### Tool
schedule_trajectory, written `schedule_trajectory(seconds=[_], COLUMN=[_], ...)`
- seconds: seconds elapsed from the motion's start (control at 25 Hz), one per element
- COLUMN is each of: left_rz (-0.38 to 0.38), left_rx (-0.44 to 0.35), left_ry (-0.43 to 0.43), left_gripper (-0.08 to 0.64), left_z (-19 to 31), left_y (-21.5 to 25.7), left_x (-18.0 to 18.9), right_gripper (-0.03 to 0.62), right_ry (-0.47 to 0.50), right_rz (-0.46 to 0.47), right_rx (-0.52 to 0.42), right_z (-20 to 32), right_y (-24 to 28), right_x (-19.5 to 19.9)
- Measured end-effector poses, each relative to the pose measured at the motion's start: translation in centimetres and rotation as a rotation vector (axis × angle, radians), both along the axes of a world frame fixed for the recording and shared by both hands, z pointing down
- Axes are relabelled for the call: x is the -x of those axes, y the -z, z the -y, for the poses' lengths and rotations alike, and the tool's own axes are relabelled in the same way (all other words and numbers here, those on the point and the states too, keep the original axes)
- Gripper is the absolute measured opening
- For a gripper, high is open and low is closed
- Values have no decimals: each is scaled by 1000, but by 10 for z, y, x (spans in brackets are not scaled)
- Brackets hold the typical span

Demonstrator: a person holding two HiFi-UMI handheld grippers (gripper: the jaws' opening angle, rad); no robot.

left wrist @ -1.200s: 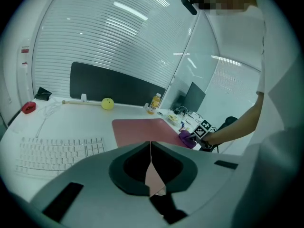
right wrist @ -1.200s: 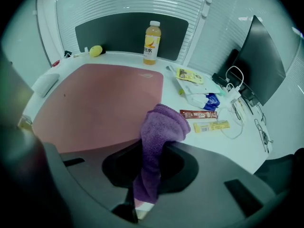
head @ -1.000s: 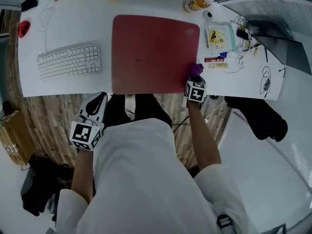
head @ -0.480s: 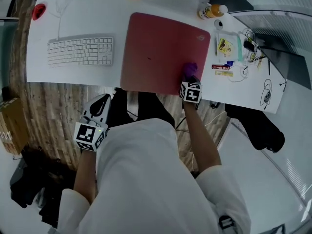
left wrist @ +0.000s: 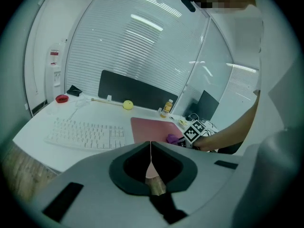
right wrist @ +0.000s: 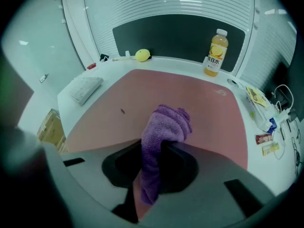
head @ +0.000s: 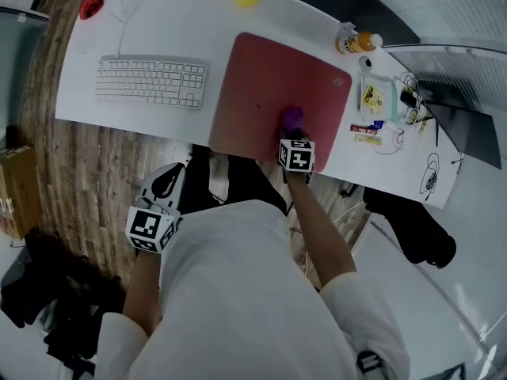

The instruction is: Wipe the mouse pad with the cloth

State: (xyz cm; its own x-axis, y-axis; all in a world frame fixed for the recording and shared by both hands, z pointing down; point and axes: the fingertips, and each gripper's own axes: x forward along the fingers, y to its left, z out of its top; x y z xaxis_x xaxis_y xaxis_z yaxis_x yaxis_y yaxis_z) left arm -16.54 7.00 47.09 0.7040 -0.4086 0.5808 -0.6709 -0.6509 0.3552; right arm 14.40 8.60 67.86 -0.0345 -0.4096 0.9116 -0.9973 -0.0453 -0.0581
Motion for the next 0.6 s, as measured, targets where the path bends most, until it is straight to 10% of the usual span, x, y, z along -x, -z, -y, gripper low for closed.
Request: schedule_trajectory(seconds=[0.6], left_rz=[14], left_rx=[0], left_ry=[161], left_gripper=[21], left_z=[-9], left_y=[1], left_x=[45], right_gripper=[83], right_ry=[175], right_rz=[97], right_rx=[-5], right_z=[50], right_y=[1], right_x=[91])
